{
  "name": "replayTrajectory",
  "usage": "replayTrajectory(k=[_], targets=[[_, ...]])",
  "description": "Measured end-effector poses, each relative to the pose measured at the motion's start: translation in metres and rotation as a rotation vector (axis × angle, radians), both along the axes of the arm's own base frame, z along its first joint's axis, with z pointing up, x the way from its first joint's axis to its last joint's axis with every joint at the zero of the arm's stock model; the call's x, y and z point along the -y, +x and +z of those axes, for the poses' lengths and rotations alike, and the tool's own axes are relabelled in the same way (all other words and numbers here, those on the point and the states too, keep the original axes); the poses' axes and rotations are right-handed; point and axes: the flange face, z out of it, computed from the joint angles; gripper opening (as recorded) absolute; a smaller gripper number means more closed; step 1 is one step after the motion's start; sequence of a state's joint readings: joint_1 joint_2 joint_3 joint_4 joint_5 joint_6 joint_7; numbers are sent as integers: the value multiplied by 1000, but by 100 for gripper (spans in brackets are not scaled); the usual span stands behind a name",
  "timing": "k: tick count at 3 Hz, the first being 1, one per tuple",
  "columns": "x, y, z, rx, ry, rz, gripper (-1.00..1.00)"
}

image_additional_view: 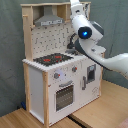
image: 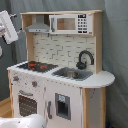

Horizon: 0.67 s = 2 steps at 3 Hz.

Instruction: Play with the kitchen

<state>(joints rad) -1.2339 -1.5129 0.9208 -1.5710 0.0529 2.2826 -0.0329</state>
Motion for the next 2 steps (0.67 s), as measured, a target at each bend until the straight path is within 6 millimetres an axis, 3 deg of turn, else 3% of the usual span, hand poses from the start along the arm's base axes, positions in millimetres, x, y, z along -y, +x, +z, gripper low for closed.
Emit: replayTrajectory(k=[1,2], targets=[[-6,4,-11,0,44,-37,100],[2,19,-13,13,109,-91,100]])
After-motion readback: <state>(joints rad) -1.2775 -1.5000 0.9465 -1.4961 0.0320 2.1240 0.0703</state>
